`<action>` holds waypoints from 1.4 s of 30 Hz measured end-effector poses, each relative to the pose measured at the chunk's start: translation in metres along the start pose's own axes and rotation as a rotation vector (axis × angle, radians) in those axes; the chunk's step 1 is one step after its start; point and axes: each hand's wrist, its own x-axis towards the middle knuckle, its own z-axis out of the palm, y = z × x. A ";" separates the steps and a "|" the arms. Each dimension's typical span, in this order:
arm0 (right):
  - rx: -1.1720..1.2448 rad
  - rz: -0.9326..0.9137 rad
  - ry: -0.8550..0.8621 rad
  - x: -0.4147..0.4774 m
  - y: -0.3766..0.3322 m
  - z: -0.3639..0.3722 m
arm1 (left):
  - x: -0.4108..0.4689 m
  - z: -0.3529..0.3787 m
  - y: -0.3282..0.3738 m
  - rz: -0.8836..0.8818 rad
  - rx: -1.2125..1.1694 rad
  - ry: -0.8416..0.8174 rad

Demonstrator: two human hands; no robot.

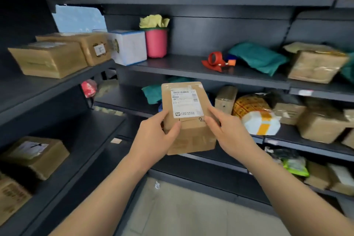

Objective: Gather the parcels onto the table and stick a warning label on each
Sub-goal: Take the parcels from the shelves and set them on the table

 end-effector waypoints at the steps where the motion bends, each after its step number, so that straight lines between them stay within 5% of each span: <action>1: -0.020 0.034 0.016 -0.012 0.017 -0.015 | 0.000 0.021 0.012 0.014 -0.021 -0.034; 13: -0.153 0.461 0.246 -0.177 0.193 -0.209 | -0.036 0.280 0.189 0.161 -0.314 -0.440; 26: -0.322 0.862 0.569 -0.320 0.298 -0.358 | -0.074 0.485 0.365 0.438 -0.443 -0.769; 42: -0.452 1.220 0.848 -0.388 0.431 -0.502 | -0.072 0.717 0.548 0.715 -0.612 -1.146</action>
